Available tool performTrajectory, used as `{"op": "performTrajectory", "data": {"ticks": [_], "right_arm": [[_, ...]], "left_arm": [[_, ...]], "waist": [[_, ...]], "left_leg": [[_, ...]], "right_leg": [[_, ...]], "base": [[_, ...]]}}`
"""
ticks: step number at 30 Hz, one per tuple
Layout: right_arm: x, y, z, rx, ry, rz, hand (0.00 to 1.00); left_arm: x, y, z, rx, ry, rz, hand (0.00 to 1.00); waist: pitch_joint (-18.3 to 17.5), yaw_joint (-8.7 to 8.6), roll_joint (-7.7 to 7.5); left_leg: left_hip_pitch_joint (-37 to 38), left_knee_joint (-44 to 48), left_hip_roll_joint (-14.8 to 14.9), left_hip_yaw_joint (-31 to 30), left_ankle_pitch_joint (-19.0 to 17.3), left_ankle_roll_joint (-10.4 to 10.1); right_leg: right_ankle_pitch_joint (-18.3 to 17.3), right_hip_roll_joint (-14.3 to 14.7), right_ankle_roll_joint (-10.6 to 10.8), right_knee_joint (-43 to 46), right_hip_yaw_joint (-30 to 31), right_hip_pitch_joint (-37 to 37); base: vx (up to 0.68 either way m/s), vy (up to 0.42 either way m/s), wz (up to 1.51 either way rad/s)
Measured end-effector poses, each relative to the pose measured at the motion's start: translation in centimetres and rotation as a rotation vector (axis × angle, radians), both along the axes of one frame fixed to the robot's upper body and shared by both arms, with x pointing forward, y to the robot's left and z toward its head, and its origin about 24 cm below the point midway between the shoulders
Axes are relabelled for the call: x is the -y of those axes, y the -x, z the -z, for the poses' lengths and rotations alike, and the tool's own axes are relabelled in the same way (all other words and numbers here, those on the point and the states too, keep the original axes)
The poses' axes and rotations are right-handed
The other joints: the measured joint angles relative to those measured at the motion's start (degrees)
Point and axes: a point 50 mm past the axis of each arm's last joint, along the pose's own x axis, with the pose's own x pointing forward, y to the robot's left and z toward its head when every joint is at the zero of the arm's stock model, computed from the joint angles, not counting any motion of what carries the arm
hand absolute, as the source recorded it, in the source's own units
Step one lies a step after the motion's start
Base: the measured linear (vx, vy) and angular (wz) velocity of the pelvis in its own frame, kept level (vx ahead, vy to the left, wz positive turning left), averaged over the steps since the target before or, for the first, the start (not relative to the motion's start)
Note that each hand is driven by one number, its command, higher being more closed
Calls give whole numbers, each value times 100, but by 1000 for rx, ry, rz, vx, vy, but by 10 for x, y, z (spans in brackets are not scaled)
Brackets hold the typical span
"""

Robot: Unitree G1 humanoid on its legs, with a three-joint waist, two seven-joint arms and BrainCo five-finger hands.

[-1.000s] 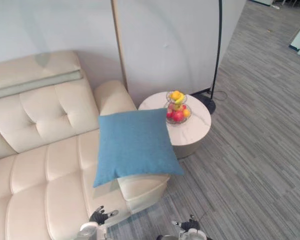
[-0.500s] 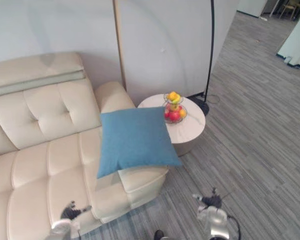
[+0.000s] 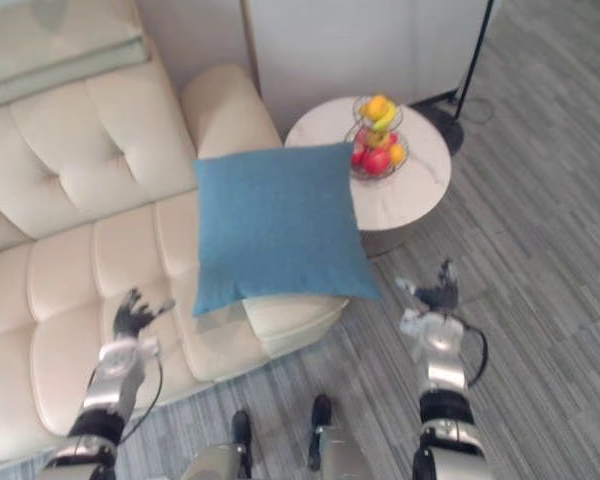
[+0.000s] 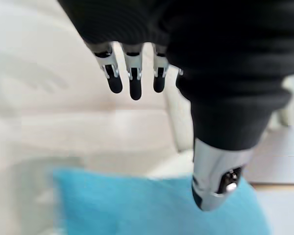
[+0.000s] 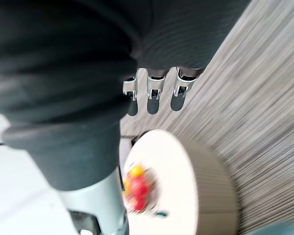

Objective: Pick up cushions and gather them together orderly.

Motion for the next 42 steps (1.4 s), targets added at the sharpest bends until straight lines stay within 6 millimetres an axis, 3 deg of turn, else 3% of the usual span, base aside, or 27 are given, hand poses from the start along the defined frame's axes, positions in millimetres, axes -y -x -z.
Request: {"op": "performTrajectory", "data": {"ticks": [5, 11, 12, 16, 24, 28, 34, 39, 42], "right_arm": [[-24, -20, -24, 68, -8, -58, 0], [-75, -42, -32, 48, -34, -192, 0], [-84, -45, -35, 52, -34, -212, 100], [-100, -53, -52, 88, -41, -244, 100], [-97, -59, -76, 146, 8, -262, 100], [-104, -56, -78, 157, 42, -301, 100], [-107, -27, -47, 150, 44, -362, 100], [-109, 21, 12, 33, -24, -402, 100], [-109, 46, 41, -48, -75, -422, 100]], "left_arm": [[20, -25, -32, 103, 3, 50, 0], [64, -43, -35, 69, 34, 150, 0], [71, -46, -37, 67, 35, 164, 100], [79, -55, -50, 74, -13, 169, 100], [79, -66, -78, 145, -80, 178, 100], [86, -62, -82, 184, -76, 200, 100], [87, -29, -64, 229, -37, 207, 100], [86, 22, -34, 212, 23, 218, 100], [84, 47, -16, 165, 46, 227, 100]], "waist": [[125, 5, -24], [371, -4, -22], [377, -2, -19], [408, -6, -15], [413, -7, -10], [423, 2, 6], [421, 31, 15], [322, 1, 98], [90, -22, 158]], "left_leg": [[-567, 244, -28, 7, -85, 31], [-978, 488, -11, 12, -152, 34], [-1096, 537, -9, 11, -150, 34], [-1357, 609, 7, 8, -119, 9], [-1464, 450, 36, -50, 33, -56], [-1094, 272, 31, -41, 93, -101], [-500, 6, 27, 19, 131, -144], [298, -465, 9, 24, 196, -157], [561, -723, -24, 10, 270, -142]], "right_leg": [[-118, -88, 12, 235, -3, -531], [-116, -121, 14, 361, -17, -858], [-107, -128, 10, 391, -17, -965], [-73, -132, -6, 450, -26, -1222], [71, -102, -19, 227, -100, -1271], [81, -93, -23, 117, -122, -939], [77, -57, -20, -101, -114, -378], [62, 23, -1, -394, -103, 327], [61, 56, 0, -502, -126, 531]], "base": [[-64, -8, 10], [-96, -12, 6], [-81, -15, 2], [-23, -8, 1], [23, 0, 2], [55, 15, -1], [38, 12, -3], [33, 14, -3], [11, 1, 1]]}}
